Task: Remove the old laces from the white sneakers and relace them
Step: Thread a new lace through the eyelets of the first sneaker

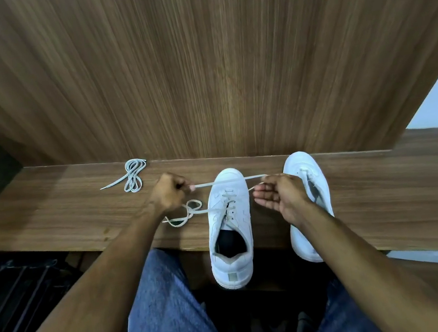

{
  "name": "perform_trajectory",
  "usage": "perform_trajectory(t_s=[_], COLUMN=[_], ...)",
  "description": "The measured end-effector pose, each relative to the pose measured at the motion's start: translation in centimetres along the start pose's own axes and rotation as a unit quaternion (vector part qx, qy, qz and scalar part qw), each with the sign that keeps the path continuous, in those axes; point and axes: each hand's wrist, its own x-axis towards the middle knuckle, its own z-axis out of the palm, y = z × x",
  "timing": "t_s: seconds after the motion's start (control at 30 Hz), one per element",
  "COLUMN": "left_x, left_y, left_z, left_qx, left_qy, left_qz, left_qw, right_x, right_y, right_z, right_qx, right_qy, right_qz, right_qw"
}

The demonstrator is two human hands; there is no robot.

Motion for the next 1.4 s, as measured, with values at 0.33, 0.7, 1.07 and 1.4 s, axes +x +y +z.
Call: perform_trajectory(t_s=[0.33, 0.7, 1.07, 1.4], left_x=[-1.1, -0.3, -0.9, -0.3], left_y=[4.1, 2.0, 2.6, 5.5], left_z=[-0.6, -0.5, -0.4, 0.3], left_qx=[-0.058, -0.077, -0.525, -0.404], left_qy=[-0.009, 0.007, 0.139, 0.156], left_qz=[0.123, 0.049, -0.153, -0.007], left_qw=[0.991, 0.996, 0.826, 0.901], right_x=[-1.3, -0.1, 0.4, -0.8], right_y=[1.2, -1.1, 0.4, 4.5], right_z=[3.7, 1.5, 0.7, 1.6], right_qx=[-0.162, -0.076, -0.067, -0.352], right_qy=[-0.054, -0.009, 0.021, -0.064], right_qz=[-0.143, -0.101, -0.040, -0.175], right_qw=[0.975, 0.992, 0.997, 0.917])
